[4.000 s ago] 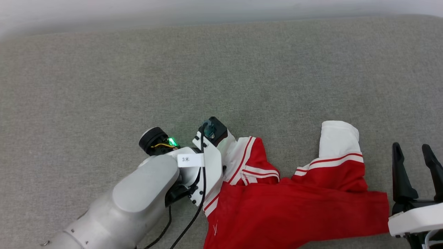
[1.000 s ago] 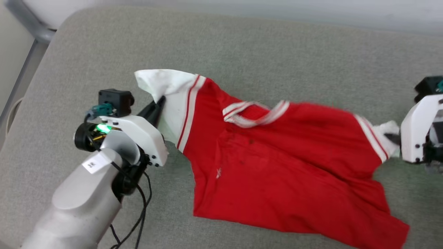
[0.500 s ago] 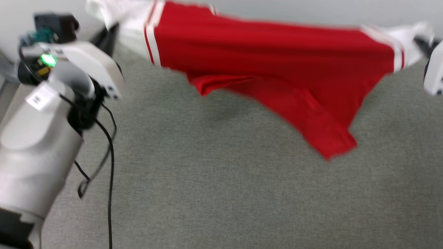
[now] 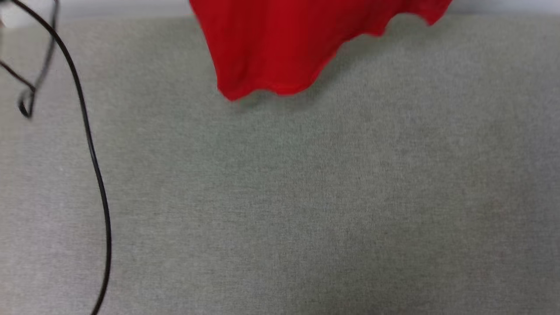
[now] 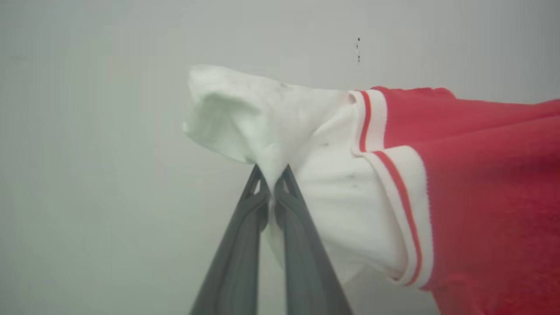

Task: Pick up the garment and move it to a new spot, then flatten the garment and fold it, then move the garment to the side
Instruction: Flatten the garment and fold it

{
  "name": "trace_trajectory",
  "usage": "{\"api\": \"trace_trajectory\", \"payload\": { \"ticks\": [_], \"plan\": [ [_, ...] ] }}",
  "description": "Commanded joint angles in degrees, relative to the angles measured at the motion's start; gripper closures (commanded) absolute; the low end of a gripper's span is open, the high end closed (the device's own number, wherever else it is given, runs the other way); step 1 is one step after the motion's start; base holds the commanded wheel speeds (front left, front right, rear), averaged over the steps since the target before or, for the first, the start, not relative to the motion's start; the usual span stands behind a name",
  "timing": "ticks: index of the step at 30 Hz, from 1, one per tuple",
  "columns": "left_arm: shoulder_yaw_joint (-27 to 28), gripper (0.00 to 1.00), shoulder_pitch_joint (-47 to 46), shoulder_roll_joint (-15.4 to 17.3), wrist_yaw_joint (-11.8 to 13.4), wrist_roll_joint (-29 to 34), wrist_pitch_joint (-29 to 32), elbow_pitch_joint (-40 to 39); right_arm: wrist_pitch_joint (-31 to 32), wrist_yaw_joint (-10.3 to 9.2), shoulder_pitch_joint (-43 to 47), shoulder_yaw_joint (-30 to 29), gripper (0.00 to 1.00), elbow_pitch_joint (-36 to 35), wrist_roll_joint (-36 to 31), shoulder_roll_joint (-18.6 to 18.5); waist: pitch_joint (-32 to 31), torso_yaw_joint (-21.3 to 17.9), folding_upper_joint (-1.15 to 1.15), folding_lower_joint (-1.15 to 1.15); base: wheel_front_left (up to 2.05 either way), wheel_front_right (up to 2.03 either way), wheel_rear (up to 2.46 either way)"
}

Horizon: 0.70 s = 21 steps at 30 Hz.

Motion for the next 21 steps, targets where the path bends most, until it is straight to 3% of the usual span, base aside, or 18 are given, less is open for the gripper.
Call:
{"api": "trace_trajectory", "payload": {
  "ticks": [1, 10, 21],
  "plan": [
    [0.51, 1.00, -2.49, 1.79, 0.74, 0.99, -0.80, 1.05, -1.16, -0.30, -2.68, -1.11, 1.00, 0.82, -0.94, -0.80, 3.64, -0.83, 0.00, 0.00, 0.00, 0.00, 0.00],
    [1.74, 1.00, -13.80, 1.76, 0.29, 2.10, -3.96, 4.46, -7.39, -0.30, -14.89, -1.79, 1.00, 4.93, -3.18, 1.73, 13.54, -1.79, 0.00, 0.00, 0.00, 0.00, 0.00],
    [3.70, 1.00, -8.73, 0.49, -3.21, 0.13, -6.90, 8.79, -12.71, -0.27, -12.66, 3.83, 1.00, 9.76, 1.35, 4.45, 17.43, -2.33, 0.00, 0.00, 0.00, 0.00, 0.00]
  ]
}}
